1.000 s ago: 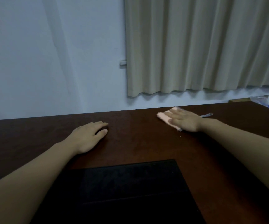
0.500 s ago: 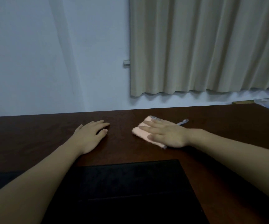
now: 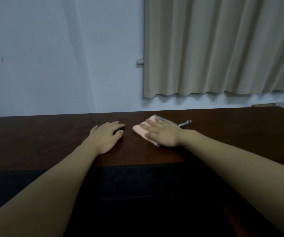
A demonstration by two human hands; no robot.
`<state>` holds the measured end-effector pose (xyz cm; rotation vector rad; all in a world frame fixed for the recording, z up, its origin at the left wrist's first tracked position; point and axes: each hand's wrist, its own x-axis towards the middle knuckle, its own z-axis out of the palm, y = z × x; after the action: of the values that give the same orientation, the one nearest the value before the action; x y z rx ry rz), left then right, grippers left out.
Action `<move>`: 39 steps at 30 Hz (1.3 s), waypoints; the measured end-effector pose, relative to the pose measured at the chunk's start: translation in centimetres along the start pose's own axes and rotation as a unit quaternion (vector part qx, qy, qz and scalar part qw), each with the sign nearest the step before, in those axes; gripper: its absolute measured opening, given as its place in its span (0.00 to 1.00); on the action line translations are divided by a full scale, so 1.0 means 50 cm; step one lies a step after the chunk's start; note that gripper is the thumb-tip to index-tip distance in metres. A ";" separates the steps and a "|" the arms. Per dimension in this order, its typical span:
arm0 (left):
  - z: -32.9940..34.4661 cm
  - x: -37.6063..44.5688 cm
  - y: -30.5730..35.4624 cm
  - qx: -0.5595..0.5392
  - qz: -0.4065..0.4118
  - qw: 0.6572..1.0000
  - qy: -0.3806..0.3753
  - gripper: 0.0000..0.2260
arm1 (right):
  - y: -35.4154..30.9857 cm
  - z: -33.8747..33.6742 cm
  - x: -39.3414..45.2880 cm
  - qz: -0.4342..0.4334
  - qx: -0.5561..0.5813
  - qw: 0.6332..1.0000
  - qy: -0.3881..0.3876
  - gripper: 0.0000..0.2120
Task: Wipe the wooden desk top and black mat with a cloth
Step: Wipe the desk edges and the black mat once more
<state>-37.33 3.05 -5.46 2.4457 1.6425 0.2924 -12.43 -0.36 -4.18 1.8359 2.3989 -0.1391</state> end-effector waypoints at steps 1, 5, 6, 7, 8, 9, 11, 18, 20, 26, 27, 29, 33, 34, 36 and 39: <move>0.001 0.000 0.000 0.002 0.001 1.000 -0.001 0.20 | -0.008 0.009 -0.022 -0.026 0.005 1.000 -0.002 0.26; 0.000 -0.002 -0.001 0.002 0.004 1.000 0.001 0.20 | 0.064 0.007 -0.079 -0.038 0.020 0.999 -0.005 0.26; 0.000 -0.002 -0.001 0.002 0.005 1.000 0.001 0.21 | 0.103 0.003 -0.072 -0.007 0.018 1.000 -0.004 0.27; 0.000 -0.003 -0.002 0.003 0.006 1.000 0.000 0.21 | 0.139 0.001 -0.062 0.032 0.014 0.999 -0.001 0.27; -0.001 -0.002 -0.001 0.004 0.007 1.000 -0.001 0.21 | 0.171 -0.002 -0.049 0.073 0.011 0.997 -0.004 0.27; -0.001 -0.001 -0.001 0.003 0.006 1.000 -0.001 0.21 | 0.193 -0.003 -0.031 0.109 0.007 0.994 -0.004 0.27; 0.000 0.001 -0.002 0.002 0.004 1.000 0.001 0.21 | 0.211 -0.005 0.011 0.167 0.019 0.986 0.004 0.28; -0.002 0.003 -0.002 -0.002 0.006 1.000 -0.003 0.20 | 0.040 -0.007 0.022 0.037 -0.029 0.999 0.002 0.27; -0.003 0.002 -0.001 -0.002 0.006 1.000 -0.004 0.20 | 0.028 0.008 -0.036 -0.033 -0.017 0.999 -0.005 0.26; -0.009 -0.005 0.002 -0.006 0.007 1.000 -0.010 0.20 | 0.189 -0.003 -0.073 0.059 0.024 0.998 -0.007 0.27; -0.009 -0.003 0.000 -0.005 0.007 1.000 -0.010 0.20 | 0.218 -0.003 -0.051 0.102 0.018 0.995 -0.004 0.27; -0.007 0.000 0.004 -0.007 0.010 1.000 -0.010 0.20 | 0.250 -0.005 -0.006 0.172 0.007 0.985 0.004 0.28; -0.006 0.001 0.000 -0.004 0.012 1.000 -0.008 0.20 | 0.165 -0.013 0.067 0.176 0.001 0.984 0.006 0.28; -0.005 0.001 -0.001 -0.006 0.012 1.000 -0.008 0.20 | 0.121 -0.016 0.070 0.143 -0.008 0.990 0.002 0.28; -0.004 0.003 -0.004 -0.010 0.011 1.000 -0.007 0.20 | 0.038 -0.016 0.056 0.067 -0.025 0.997 0.000 0.28; -0.004 0.003 -0.004 -0.017 0.005 1.000 -0.001 0.21 | -0.029 0.003 -0.020 -0.033 -0.017 0.999 -0.006 0.27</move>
<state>-37.51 3.27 -5.33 2.4302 1.6105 0.3162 -13.54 -1.73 -4.17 1.7388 2.4386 -0.1155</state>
